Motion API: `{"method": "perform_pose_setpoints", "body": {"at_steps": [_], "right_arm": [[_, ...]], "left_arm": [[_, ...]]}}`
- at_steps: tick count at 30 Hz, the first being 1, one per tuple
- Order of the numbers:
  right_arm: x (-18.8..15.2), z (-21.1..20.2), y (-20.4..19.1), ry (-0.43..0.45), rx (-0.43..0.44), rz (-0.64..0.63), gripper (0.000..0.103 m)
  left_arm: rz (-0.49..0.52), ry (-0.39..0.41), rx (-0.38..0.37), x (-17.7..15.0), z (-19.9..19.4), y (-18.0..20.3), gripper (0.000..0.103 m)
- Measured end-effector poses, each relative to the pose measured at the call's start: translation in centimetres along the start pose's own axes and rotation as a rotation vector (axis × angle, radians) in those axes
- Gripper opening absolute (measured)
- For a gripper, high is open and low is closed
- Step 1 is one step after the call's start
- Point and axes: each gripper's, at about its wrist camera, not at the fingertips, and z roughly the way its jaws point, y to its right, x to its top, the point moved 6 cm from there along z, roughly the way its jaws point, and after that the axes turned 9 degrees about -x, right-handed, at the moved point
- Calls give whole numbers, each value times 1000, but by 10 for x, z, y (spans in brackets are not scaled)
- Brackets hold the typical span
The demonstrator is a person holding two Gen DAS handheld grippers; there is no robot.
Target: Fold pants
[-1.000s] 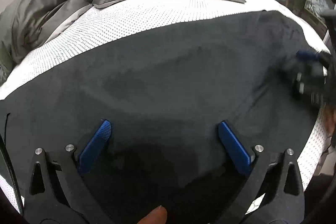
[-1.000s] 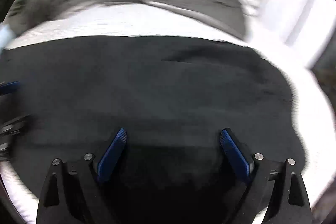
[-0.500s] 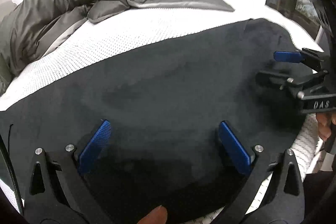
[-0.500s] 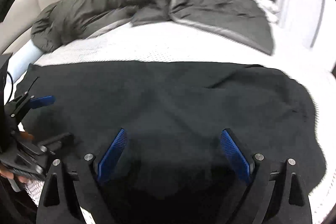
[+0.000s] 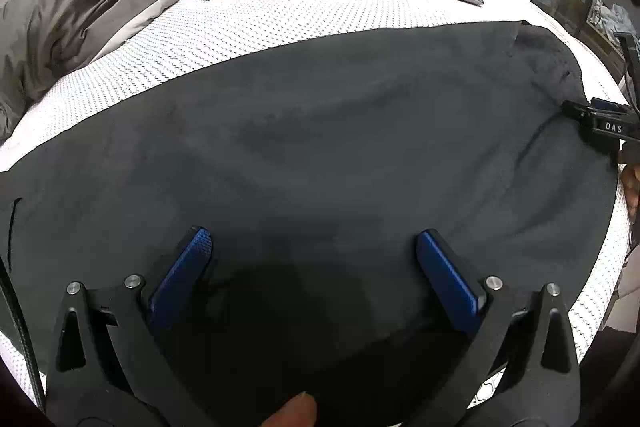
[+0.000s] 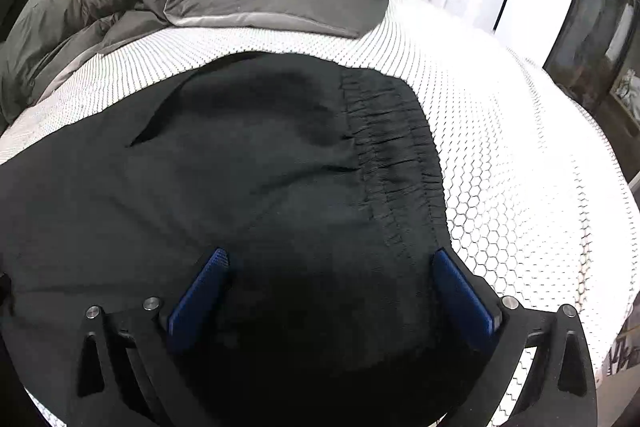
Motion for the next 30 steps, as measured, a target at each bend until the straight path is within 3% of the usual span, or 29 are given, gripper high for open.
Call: {"method": "perform_pose_setpoints", "body": {"at_steps": [3, 5, 7, 9, 12, 15, 17, 20, 22, 25, 27, 30], "right_arm": [[11, -22, -13, 51, -26, -36, 102], [20, -42, -28, 105, 33, -29, 102], [31, -52, -50, 120, 145, -24, 102], [38, -53, -81, 105, 251, -50, 102], [36, -35, -122, 52, 298, -146, 102], [24, -9, -144, -7, 236, -250, 102], [26, -7, -131, 0, 196, -245, 102], [38, 14, -70, 4, -61, -151, 102], [37, 27, -36, -25, -153, -58, 102], [31, 37, -6, -56, -45, 85, 102], [32, 34, -6, -51, -45, 86, 102], [37, 10, -16, -3, -59, 45, 102]], "left_arm": [[5, 45, -27, 13, -15, 2, 102], [10, 86, -55, 26, -23, 7, 102], [22, 105, -40, 41, -21, 8, 102], [47, 85, -6, 55, -6, 8, 102], [100, 16, 48, 65, 24, 11, 102], [97, -67, 31, 56, 47, 7, 102], [60, -67, -3, 54, 49, 0, 103], [21, -72, 25, 51, 44, -17, 103], [15, -71, 51, 48, 41, -26, 103], [0, -72, 73, 45, 37, -43, 103], [-25, -74, 75, 47, 36, -53, 103], [-87, -41, -38, 49, 18, -58, 102]]}}
